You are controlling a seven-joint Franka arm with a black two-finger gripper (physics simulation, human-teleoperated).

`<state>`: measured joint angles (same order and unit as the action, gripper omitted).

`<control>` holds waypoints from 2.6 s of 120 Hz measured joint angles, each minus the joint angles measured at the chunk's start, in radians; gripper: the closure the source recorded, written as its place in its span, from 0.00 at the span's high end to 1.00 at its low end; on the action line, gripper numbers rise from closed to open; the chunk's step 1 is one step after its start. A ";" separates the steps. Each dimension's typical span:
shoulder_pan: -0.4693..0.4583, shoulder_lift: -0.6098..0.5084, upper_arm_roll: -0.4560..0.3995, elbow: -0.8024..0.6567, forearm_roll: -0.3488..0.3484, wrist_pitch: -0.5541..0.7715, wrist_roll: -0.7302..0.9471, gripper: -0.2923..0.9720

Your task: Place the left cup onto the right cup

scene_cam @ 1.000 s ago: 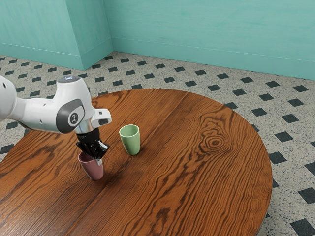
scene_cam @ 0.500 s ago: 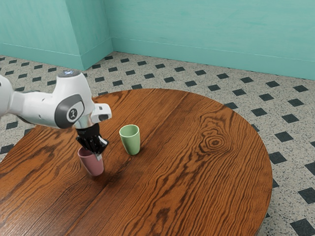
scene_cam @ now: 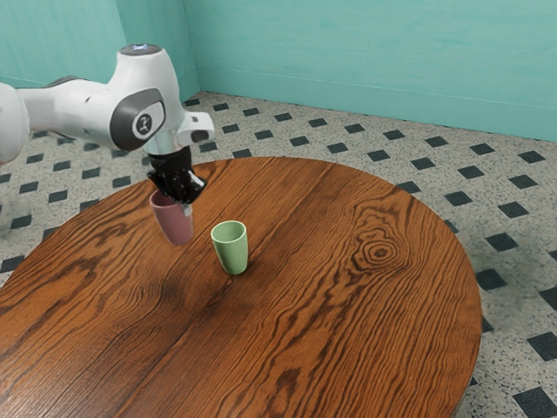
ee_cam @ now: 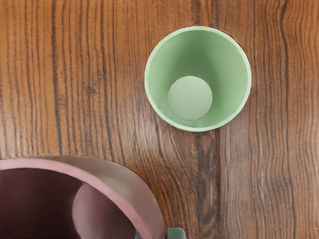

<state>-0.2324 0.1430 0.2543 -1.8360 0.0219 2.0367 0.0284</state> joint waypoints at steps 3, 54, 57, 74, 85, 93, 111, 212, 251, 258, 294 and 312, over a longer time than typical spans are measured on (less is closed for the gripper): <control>-0.003 0.016 -0.003 0.025 0.000 -0.015 0.000 0.15; -0.021 0.209 -0.026 0.283 -0.009 -0.152 -0.002 0.15; -0.021 0.214 -0.026 0.291 -0.009 -0.155 -0.002 0.15; -0.020 0.234 -0.026 0.325 -0.007 -0.168 -0.002 0.15; -0.021 0.243 -0.027 0.340 -0.006 -0.172 -0.002 0.15; -0.022 0.257 -0.027 0.350 -0.006 -0.171 -0.002 0.15; -0.024 0.290 -0.033 0.374 -0.010 -0.165 -0.003 0.15; -0.029 0.296 -0.031 0.375 -0.018 -0.131 -0.013 0.15; -0.030 0.299 -0.029 0.351 -0.023 -0.056 -0.015 0.15; -0.030 0.299 -0.029 0.346 -0.029 -0.043 -0.015 0.15; -0.029 0.291 -0.018 0.314 -0.057 -0.013 -0.017 0.15; -0.029 0.283 -0.011 0.305 -0.060 -0.010 -0.017 0.15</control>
<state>-0.2610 0.4257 0.2433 -1.5314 -0.0378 2.0270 0.0118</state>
